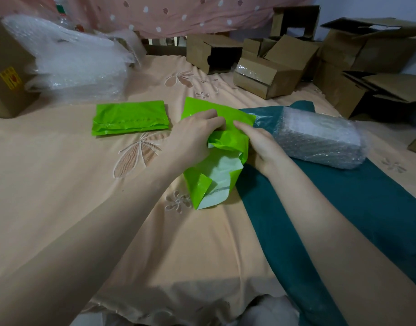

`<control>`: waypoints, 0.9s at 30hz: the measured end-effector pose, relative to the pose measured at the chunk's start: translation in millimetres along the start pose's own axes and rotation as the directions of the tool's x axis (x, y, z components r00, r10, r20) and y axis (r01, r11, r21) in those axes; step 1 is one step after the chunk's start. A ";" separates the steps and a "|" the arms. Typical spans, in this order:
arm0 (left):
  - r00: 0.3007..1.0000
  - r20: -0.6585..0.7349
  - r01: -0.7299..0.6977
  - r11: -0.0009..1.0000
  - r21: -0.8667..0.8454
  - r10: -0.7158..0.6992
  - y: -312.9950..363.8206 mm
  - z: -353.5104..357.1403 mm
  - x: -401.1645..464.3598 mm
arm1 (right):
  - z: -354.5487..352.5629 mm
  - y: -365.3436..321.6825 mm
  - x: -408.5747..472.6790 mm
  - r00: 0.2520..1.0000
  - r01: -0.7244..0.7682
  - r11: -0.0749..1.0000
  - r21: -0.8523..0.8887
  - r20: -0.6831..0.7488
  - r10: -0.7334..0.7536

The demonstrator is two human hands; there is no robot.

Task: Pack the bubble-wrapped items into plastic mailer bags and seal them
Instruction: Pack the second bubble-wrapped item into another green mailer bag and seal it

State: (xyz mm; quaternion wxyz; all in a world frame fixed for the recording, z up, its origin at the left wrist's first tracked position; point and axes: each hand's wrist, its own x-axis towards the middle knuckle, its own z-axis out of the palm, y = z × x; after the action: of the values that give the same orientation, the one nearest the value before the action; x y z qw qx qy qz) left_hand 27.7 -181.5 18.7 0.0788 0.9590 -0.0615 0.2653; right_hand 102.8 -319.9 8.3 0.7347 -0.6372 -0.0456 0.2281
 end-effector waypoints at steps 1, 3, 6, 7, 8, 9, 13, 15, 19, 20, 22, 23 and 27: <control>1.000 0.007 -0.011 1.000 -0.017 0.011 -0.6 -1.3 0.2 | 1.1 0.7 1.4 1.000 -0.002 1.000 0.002 -0.023 0.002; 0.999 0.037 -0.034 0.997 -0.070 0.037 -3.6 -1.9 0.8 | 1.6 0.5 4.3 0.998 0.016 1.000 0.018 -0.057 -0.015; 0.990 0.116 -0.059 0.980 -0.193 0.082 -8.0 -2.5 -0.5 | -1.2 -1.8 8.9 0.991 0.065 0.996 0.060 -0.122 -0.058; 0.983 0.170 -0.026 0.972 -0.232 0.067 -9.6 -3.8 -1.4 | -3.5 -2.4 11.2 0.986 0.083 0.994 0.068 -0.148 -0.072; 0.975 0.217 0.022 0.958 -0.287 0.043 -10.4 -5.9 -3.0 | -5.3 -3.4 12.0 0.982 0.097 0.993 0.069 -0.168 -0.084; 0.973 0.231 0.074 0.929 -0.362 0.012 -10.6 -8.5 -4.1 | -7.1 -4.4 12.8 0.980 0.109 0.992 0.069 -0.175 -0.095; 0.952 0.047 0.277 0.782 -0.558 -0.304 -16.3 -5.2 1.1 | -12.1 -6.3 13.6 0.984 0.132 0.990 0.047 -0.130 -0.125; 0.875 0.097 0.425 0.656 -0.624 -0.475 -26.0 0.3 6.5 | -11.8 -7.4 11.9 0.985 0.145 0.989 0.024 -0.094 -0.143; 0.742 0.425 0.639 0.358 -0.680 -0.518 -41.0 4.8 8.3 | -9.3 -9.0 10.2 0.985 0.169 0.985 0.031 -0.049 -0.167; 0.747 0.417 0.624 0.330 -0.708 -0.518 -42.1 5.8 8.4 | -8.9 -9.4 10.2 0.986 0.164 0.986 0.031 -0.040 -0.163; 0.762 0.358 0.572 0.301 -0.763 -0.540 -39.1 4.7 8.9 | -8.4 -10.0 10.2 0.991 0.136 0.990 0.039 0.009 -0.137; 0.763 0.332 0.559 0.307 -0.770 -0.554 -38.0 4.4 9.3 | -8.3 -10.5 10.1 0.991 0.121 0.992 0.047 0.047 -0.123; 0.771 0.252 0.538 0.387 -0.749 -0.585 -39.1 3.5 8.8 | -7.2 -11.1 7.3 0.983 0.096 0.995 -0.003 0.155 -0.095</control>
State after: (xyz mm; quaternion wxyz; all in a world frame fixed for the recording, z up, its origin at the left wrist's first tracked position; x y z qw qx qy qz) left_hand 43.2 -144.5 15.7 0.5778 0.7773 0.1578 0.1926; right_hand 115.0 -324.6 16.0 0.7356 -0.6186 -0.1341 0.2411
